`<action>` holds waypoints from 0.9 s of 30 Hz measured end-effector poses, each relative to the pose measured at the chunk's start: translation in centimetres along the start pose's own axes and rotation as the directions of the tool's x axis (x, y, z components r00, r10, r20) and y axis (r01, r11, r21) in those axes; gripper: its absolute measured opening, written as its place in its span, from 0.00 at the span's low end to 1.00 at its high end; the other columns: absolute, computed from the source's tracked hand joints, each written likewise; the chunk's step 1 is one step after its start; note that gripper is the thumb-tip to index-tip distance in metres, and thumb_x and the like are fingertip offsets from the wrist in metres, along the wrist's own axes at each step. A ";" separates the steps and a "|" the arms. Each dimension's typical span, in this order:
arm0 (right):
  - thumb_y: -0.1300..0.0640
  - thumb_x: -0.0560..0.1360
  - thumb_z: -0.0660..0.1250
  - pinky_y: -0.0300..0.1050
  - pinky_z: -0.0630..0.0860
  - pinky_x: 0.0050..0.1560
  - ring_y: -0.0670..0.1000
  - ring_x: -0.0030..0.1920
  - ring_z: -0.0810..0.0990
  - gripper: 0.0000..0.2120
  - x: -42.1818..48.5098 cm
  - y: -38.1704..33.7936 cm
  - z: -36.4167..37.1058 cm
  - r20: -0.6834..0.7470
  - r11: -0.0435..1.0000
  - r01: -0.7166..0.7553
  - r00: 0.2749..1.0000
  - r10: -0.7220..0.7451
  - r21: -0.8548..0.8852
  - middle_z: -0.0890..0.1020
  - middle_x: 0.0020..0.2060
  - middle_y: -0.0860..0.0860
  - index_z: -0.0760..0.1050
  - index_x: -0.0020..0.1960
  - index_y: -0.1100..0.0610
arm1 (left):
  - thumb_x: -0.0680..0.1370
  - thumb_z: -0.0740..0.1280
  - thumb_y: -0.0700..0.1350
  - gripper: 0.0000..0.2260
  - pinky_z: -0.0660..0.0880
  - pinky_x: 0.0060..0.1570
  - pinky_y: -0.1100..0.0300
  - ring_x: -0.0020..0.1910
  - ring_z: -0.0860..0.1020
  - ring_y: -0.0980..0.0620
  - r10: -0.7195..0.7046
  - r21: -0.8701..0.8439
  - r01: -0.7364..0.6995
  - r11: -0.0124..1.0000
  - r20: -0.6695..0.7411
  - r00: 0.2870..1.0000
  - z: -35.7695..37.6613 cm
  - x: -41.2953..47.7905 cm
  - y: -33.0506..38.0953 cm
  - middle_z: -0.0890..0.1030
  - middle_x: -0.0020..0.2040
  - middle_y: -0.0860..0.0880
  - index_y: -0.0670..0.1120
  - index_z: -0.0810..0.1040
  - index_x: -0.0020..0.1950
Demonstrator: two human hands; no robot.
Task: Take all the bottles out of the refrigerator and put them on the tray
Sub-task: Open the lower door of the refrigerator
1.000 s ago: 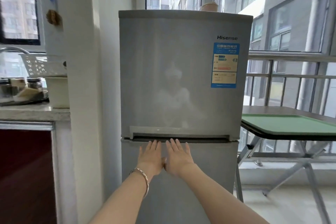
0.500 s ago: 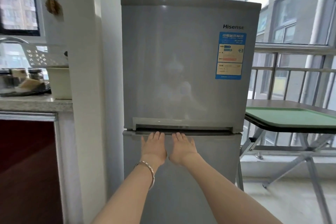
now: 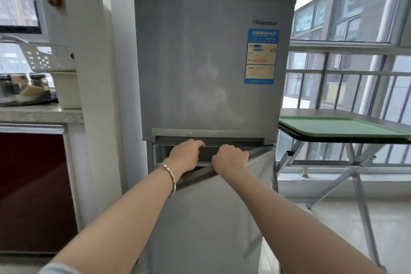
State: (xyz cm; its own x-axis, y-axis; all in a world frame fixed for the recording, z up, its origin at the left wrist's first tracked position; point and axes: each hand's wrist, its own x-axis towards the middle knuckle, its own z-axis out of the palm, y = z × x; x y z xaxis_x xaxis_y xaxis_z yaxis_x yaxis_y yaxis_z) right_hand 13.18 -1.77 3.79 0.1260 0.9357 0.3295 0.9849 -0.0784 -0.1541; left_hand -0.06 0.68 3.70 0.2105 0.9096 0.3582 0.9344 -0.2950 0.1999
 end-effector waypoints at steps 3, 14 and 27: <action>0.50 0.78 0.62 0.52 0.71 0.59 0.56 0.58 0.78 0.19 -1.1 2.1 -1.1 0.091 0.995 -0.064 0.993 0.071 -0.079 0.80 0.58 0.54 0.71 0.66 0.59 | 0.81 0.59 0.41 0.19 0.70 0.66 0.48 0.68 0.71 0.45 0.004 -0.013 -0.003 1.000 0.123 0.992 0.7 0.8 2.2 0.71 0.71 0.48 0.53 0.69 0.72; 0.50 0.78 0.64 0.73 0.54 0.71 0.64 0.76 0.56 0.34 -4.1 12.1 -2.2 0.295 0.917 -0.161 0.914 0.278 -0.365 0.58 0.76 0.60 0.54 0.79 0.57 | 0.82 0.57 0.48 0.21 0.60 0.70 0.41 0.75 0.62 0.45 0.223 -0.067 -0.213 0.975 0.329 0.918 6.2 1.8 17.5 0.58 0.79 0.50 0.59 0.62 0.75; 0.36 0.79 0.48 0.69 0.46 0.73 0.59 0.79 0.43 0.39 -7.5 26.5 -2.6 0.185 0.922 -0.232 0.936 0.298 -0.311 0.44 0.80 0.56 0.39 0.80 0.57 | 0.84 0.47 0.53 0.24 0.50 0.74 0.39 0.79 0.45 0.49 0.307 -0.076 -0.299 0.951 0.327 0.893 10.6 0.8 28.4 0.46 0.80 0.51 0.56 0.47 0.79</action>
State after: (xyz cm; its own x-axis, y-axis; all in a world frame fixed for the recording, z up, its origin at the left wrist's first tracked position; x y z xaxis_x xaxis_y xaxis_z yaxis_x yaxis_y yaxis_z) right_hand 38.65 -11.73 -0.32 0.3897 0.9165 0.0900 0.9154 -0.3962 0.0711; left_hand 29.65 -3.92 0.01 0.5695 0.8178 0.0829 0.8037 -0.5752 0.1521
